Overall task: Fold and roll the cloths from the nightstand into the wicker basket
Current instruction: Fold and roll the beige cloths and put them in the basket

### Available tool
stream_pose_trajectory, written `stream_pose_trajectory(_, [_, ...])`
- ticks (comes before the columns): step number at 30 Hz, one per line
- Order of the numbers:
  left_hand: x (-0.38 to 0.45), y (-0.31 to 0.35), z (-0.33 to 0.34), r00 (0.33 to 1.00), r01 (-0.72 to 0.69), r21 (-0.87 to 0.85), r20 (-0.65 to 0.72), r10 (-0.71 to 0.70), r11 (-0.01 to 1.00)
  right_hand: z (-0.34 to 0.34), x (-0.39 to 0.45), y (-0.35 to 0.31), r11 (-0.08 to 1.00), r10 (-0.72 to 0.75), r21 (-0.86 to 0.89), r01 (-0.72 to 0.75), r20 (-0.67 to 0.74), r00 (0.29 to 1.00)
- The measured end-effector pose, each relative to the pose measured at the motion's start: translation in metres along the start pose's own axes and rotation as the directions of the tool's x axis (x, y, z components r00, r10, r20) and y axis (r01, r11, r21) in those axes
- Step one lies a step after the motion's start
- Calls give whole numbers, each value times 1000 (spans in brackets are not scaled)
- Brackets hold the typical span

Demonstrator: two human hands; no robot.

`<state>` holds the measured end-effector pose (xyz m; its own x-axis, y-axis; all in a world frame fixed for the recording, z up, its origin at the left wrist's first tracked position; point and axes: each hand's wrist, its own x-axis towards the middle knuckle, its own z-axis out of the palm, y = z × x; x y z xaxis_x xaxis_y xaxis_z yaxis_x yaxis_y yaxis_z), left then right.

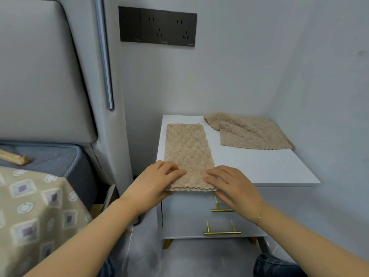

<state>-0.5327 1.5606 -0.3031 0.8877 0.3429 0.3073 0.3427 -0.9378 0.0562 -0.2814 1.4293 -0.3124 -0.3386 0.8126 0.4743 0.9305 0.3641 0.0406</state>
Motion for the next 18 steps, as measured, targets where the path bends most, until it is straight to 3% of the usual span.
stream_pose_trajectory(3, [-2,-3,7,994,13,-54,-109,-19,998,5,0,2,999,35,41,-34,-41,999])
stream_pose_trajectory(7, [-1,2,1,965,101,-267,-207,-160,958,3,4,2,962,185,221,-159,-103,977])
stream_pose_trajectory(9, [0,6,-4,941,199,-408,-175,-291,891,-1,8,-2,895,312,357,-267,-74,947])
stream_pose_trajectory(12, [3,10,-12,877,363,-600,-40,-479,713,-5,14,-5,721,514,532,-443,17,857])
stream_pose_trajectory(18, [13,9,-12,767,516,-634,41,-641,576,0,31,1,586,582,605,-540,149,799])
